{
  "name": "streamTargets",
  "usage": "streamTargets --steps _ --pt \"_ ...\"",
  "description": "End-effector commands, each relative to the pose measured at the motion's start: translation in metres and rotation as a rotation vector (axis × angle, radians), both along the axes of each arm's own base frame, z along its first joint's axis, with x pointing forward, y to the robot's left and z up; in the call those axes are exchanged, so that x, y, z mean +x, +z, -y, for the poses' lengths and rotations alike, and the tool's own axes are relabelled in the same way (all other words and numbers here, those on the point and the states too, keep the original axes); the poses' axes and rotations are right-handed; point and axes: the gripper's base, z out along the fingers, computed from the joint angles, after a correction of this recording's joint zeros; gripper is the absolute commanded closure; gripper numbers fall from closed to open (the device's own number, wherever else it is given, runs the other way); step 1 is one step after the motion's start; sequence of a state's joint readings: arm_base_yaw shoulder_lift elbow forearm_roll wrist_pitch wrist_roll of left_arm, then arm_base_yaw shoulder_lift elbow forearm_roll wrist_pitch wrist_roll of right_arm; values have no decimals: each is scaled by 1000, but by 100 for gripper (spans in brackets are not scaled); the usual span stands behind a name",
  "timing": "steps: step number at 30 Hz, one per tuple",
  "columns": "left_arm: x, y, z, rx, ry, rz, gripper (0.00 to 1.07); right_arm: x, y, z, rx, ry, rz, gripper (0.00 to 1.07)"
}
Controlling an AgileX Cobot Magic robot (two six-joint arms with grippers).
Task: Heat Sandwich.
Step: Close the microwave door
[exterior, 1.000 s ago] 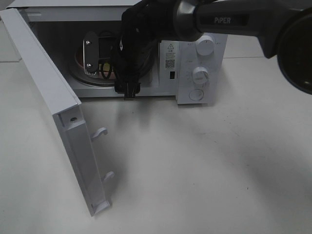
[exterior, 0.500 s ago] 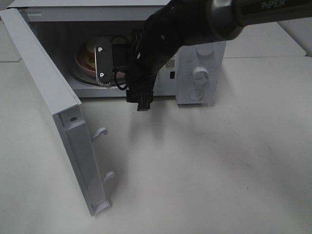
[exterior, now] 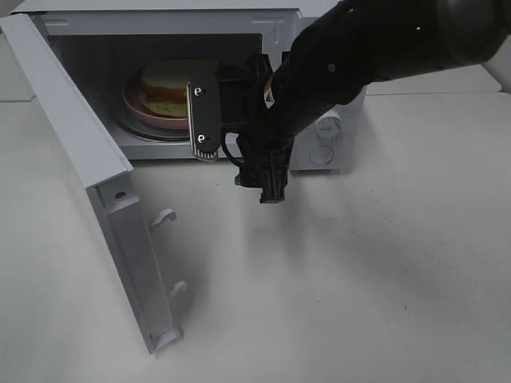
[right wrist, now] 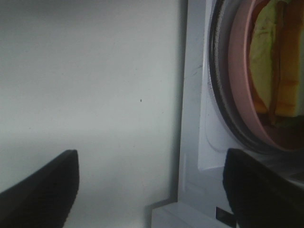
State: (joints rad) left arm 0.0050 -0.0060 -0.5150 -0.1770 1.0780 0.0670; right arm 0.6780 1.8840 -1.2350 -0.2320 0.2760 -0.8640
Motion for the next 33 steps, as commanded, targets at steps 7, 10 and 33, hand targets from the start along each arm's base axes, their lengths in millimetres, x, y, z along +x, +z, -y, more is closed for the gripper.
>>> streamTargets --steps 7,10,33 --pt "-2 0 0 -10 -6 18 9 -30 10 23 -4 -2 -11 31" --pt "-2 0 0 -10 -6 18 9 -35 12 27 -3 -6 -14 31" --pt "-2 0 0 -10 -6 18 9 -102 49 82 307 -380 -107 29"
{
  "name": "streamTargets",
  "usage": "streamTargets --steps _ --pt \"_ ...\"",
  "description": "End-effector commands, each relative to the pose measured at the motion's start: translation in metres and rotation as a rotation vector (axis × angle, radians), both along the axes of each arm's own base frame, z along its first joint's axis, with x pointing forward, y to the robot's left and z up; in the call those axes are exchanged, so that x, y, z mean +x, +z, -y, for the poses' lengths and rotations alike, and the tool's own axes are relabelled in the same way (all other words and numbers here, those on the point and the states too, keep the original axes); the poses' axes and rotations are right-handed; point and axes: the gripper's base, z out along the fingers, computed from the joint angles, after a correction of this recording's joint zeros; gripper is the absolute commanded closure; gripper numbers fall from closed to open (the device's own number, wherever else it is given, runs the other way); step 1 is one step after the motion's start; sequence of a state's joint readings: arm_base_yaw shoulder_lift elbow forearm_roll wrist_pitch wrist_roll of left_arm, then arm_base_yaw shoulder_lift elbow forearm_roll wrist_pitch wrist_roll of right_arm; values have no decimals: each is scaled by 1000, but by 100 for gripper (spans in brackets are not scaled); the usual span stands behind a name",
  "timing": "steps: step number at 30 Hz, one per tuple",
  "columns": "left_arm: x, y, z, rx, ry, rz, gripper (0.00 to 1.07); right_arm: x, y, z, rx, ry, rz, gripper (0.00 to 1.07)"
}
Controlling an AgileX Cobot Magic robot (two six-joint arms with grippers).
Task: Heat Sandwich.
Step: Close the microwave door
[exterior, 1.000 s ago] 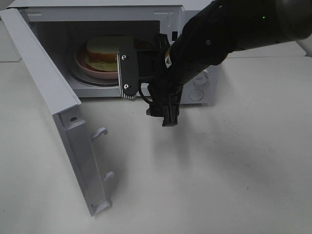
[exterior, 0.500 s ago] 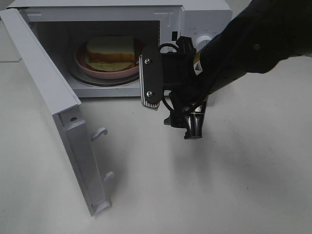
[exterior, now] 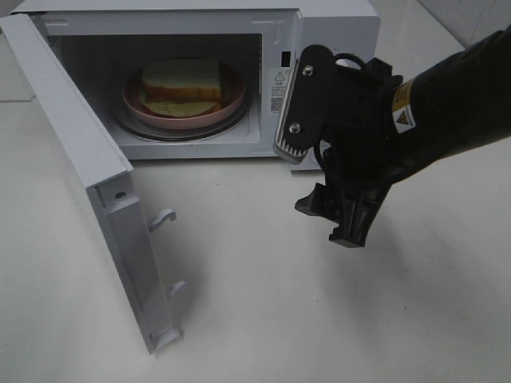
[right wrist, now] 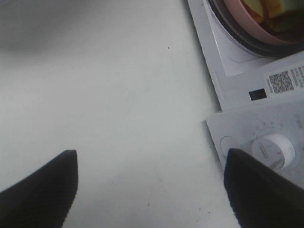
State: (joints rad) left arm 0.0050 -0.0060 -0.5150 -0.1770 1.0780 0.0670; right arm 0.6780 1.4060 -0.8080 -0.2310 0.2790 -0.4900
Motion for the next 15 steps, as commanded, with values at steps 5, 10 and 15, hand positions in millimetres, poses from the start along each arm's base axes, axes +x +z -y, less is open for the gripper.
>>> streamTargets --steps 5,10,15 --pt "-2 0 0 -10 -6 18 9 -17 18 15 137 -206 -72 23" --pt "-2 0 0 -10 -6 18 9 -23 27 21 179 -268 -90 21" --pt "-2 0 0 -10 -6 18 9 -33 32 32 185 -383 -159 22"
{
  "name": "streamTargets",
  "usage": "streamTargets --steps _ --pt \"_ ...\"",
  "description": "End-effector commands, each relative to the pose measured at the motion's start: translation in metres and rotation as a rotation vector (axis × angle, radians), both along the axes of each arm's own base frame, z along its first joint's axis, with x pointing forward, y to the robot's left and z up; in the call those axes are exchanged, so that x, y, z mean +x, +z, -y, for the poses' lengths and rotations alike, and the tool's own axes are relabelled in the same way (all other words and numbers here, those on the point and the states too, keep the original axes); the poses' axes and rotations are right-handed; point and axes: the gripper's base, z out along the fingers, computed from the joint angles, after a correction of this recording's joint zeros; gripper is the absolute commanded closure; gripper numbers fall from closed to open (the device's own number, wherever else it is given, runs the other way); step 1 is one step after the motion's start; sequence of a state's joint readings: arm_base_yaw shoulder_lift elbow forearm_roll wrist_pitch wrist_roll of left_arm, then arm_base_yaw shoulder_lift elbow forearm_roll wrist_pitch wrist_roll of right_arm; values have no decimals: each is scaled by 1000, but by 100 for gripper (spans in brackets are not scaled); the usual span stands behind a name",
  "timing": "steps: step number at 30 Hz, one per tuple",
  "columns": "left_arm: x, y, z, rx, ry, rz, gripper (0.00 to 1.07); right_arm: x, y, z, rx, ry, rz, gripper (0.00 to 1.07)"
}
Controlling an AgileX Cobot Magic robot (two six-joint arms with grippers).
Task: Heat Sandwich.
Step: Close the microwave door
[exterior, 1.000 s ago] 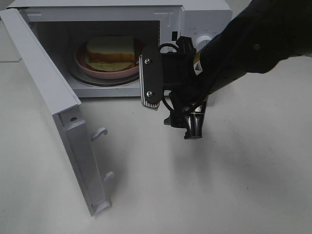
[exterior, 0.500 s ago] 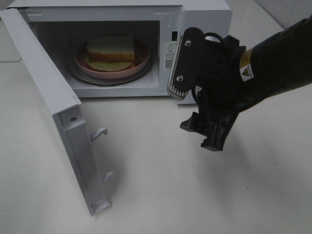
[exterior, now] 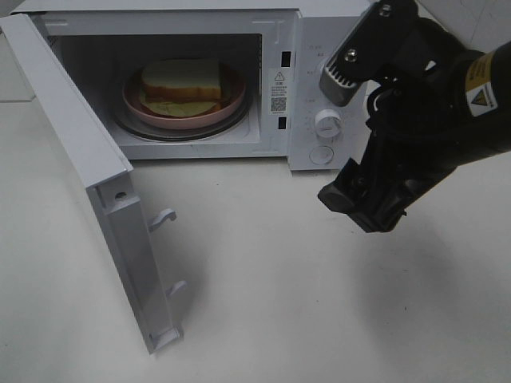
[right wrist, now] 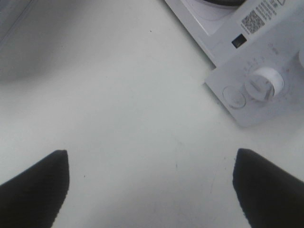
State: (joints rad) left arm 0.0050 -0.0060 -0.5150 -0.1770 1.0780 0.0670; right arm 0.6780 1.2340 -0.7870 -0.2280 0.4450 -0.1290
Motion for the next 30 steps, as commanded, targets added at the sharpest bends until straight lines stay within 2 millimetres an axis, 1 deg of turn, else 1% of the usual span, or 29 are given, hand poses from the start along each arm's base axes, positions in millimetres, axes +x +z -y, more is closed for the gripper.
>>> streamTargets --steps 1,3,5,6,10,11,13,14,15,19,20,24,25,28,29,30 --pt "-2 0 0 -10 -6 18 9 -9 2 9 -3 -87 -71 22" --pt "-2 0 0 -10 -6 18 9 -15 3 15 0 -168 -128 23" --pt "-2 0 0 -10 -6 18 9 -17 5 17 12 -196 -138 23" --pt "-2 0 0 -10 -6 18 9 -21 7 22 19 -240 -160 24" --pt "-2 0 0 -10 -6 18 9 -29 12 29 9 -274 -183 25" --pt "-2 0 0 -10 -6 18 9 -35 16 35 -2 -294 -197 25" --pt "-2 0 0 -10 -6 18 9 -42 19 41 -16 -307 -209 26" --pt "-2 0 0 -10 -6 18 9 -42 19 41 -16 -307 -209 26" --pt "-2 0 0 -10 -6 18 9 -49 23 47 -28 -320 -220 26" --pt "-2 0 0 -10 -6 18 9 -63 31 60 -40 -340 -230 27" --pt "-2 0 0 -10 -6 18 9 -63 31 60 -40 -340 -230 27" --pt "-2 0 0 -10 -6 18 9 -83 45 77 -7 -353 -204 29" --pt "-2 0 0 -10 -6 18 9 -83 45 77 -7 -353 -204 29" --pt "-2 0 0 -10 -6 18 9 -94 49 86 -8 -366 -206 30" --pt "-2 0 0 -10 -6 18 9 -94 49 86 -8 -366 -206 30" --pt "-2 0 0 -10 -6 18 9 -102 51 93 -6 -378 -208 30"
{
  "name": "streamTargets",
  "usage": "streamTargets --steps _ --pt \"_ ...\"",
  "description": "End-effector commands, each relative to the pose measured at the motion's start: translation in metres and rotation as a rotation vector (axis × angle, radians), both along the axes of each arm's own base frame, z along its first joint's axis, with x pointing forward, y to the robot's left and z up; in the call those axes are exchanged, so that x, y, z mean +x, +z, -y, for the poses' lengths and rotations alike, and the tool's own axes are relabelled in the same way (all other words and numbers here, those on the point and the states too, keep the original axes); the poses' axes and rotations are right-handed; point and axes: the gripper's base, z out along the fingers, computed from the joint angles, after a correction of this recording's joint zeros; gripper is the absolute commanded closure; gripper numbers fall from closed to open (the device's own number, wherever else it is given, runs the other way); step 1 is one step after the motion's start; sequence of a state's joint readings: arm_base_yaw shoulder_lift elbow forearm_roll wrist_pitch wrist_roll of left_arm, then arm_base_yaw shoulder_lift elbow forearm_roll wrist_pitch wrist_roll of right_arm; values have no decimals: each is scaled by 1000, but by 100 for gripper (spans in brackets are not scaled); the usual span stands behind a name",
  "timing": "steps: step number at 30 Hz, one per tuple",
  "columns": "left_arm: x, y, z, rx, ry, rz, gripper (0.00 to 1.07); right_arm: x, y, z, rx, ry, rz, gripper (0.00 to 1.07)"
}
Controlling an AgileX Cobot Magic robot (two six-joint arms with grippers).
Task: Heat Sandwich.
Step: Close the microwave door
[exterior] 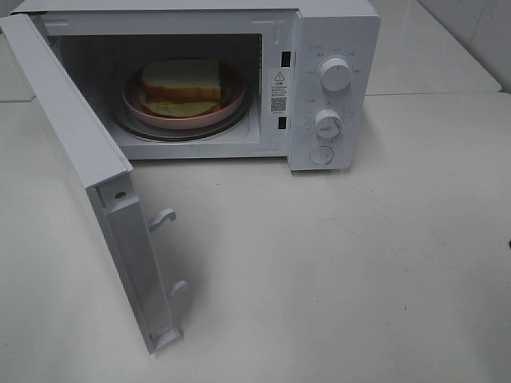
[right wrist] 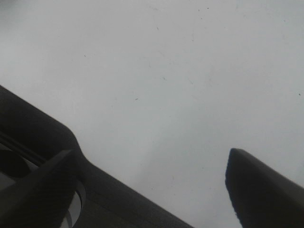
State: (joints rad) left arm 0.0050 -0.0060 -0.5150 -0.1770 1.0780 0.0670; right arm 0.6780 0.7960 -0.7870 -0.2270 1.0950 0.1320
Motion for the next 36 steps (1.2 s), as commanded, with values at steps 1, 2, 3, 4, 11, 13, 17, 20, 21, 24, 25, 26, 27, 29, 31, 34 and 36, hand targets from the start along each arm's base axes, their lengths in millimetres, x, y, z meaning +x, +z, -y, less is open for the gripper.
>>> streamTargets --steps 1,2,3,4,11,13,17,20,21,24,25,26,27,29,31,34,36 --pt "-2 0 0 -10 -6 18 9 -14 3 11 -5 -23 -18 30" --pt "-2 0 0 -10 -6 18 9 -17 4 14 -4 -26 -17 30" --pt "-2 0 0 -10 -6 18 9 -23 6 19 1 -36 -16 30" --pt "-2 0 0 -10 -6 18 9 -23 6 19 1 -36 -16 30" --pt "-2 0 0 -10 -6 18 9 -50 16 42 103 -67 96 31" --pt "-2 0 0 -10 -6 18 9 -54 18 46 122 -75 114 31" --pt "-2 0 0 -10 -6 18 9 -67 13 58 162 -105 165 31" --pt "-2 0 0 -10 -6 18 9 -70 7 61 159 -136 168 31" --pt "-2 0 0 -10 -6 18 9 -73 0 65 152 -184 172 31" --pt "-2 0 0 -10 -6 18 9 -77 -7 69 145 -231 185 31" --pt "-2 0 0 -10 -6 18 9 -80 -9 71 146 -246 194 31" --pt "-2 0 0 -10 -6 18 9 -85 -12 74 153 -286 212 31" --pt "-2 0 0 -10 -6 18 9 -87 -14 76 160 -308 226 31" --pt "-2 0 0 -10 -6 18 9 -90 -16 77 169 -330 244 31" --pt "-2 0 0 -10 -6 18 9 -96 -20 79 194 -390 308 31" --pt "-2 0 0 -10 -6 18 9 -99 -23 78 226 -416 344 31" --pt "-2 0 0 -10 -6 18 9 -103 -32 73 290 -430 348 31"
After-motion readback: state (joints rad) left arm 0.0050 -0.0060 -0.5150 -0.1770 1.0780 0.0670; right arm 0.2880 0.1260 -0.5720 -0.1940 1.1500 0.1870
